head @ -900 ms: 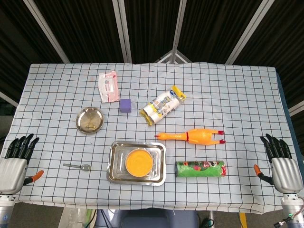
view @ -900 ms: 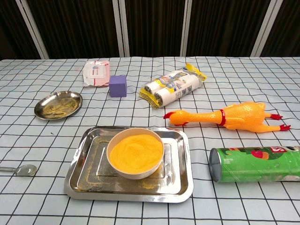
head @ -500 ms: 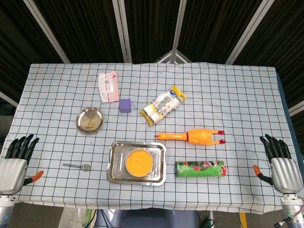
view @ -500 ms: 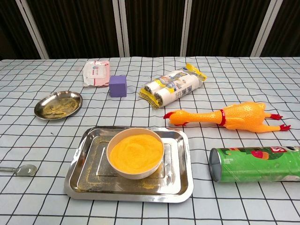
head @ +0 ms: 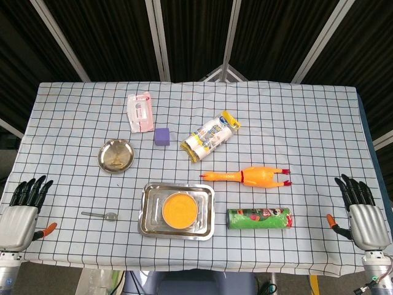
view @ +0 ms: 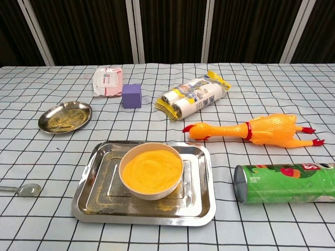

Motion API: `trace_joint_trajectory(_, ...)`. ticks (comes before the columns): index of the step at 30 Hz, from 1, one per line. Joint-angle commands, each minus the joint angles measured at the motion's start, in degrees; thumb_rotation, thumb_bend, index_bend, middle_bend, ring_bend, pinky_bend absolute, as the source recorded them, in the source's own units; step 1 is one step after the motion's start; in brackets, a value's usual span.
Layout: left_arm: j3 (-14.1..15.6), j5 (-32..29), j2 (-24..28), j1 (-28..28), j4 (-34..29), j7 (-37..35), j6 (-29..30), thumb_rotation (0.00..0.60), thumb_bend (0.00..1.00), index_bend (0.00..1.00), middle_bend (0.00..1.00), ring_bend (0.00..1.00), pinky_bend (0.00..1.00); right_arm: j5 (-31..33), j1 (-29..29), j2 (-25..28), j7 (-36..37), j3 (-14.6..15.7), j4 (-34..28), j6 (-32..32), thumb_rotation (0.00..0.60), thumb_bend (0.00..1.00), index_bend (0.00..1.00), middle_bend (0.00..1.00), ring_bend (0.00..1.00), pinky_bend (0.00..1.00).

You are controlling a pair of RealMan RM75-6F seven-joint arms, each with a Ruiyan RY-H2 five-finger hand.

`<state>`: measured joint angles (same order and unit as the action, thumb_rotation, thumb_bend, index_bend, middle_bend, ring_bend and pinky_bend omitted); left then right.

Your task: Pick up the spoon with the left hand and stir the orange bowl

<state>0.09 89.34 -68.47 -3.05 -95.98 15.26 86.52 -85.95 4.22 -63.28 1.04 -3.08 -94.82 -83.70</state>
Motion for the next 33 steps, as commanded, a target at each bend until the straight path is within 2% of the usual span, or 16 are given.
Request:
trace_joint_trajectory(1,0.1,-1.3,-0.3,-0.4,-0.3,0.7,-1.7,0.600,0.15,0.22,0.00,0.00,0.00,0.0,0.0,0.0,0.0,0.0,0.0,0.0,0.600,0.37,0.00,0.00,0.00,0.00)
trace_joint_trajectory(3,0.2,-3.0,-0.6,-0.9,-0.8,1.4,-3.8,0.600,0.19,0.32,0.00,0.00,0.00,0.0,0.0,0.0,-0.1,0.0,-0.1,0.0,0.600,0.37,0.00,0.00,0.00,0.00)
trace_joint_trajectory(8,-0.2,-7.3,-1.7,-2.5,-0.9,4.9,-8.5,0.600,0.24,0.41,0.00,0.00,0.00,-0.4,0.0,-0.1,-0.3,0.2,-0.2,-0.1,0.600,0.37,0.00,0.00,0.00,0.00)
trace_joint_trajectory(17,-1.7,-13.2,-7.7,-5.6,2.5,13.1,-13.3,0.600,0.36,0.46,0.00,0.00,0.00,-0.3,0.0,-0.2,0.0,0.2,-0.2,-0.1,0.600,0.37,0.00,0.00,0.00,0.00)
trace_joint_trajectory(26,-2.1,-16.1,-13.8,-7.7,6.2,17.6,-16.1,0.600,0.47,0.49,0.01,0.00,0.00,-0.1,0.0,-0.2,0.2,0.1,-0.3,0.1,0.600,0.37,0.00,0.00,0.00,0.00)
trace_joint_trajectory(33,-2.0,-17.2,-17.1,-8.8,7.3,19.5,-16.9,0.600,0.50,0.49,0.02,0.00,0.00,0.3,0.2,-0.2,0.4,0.0,-0.3,0.6,0.600,0.37,0.00,0.00,0.00,0.00)
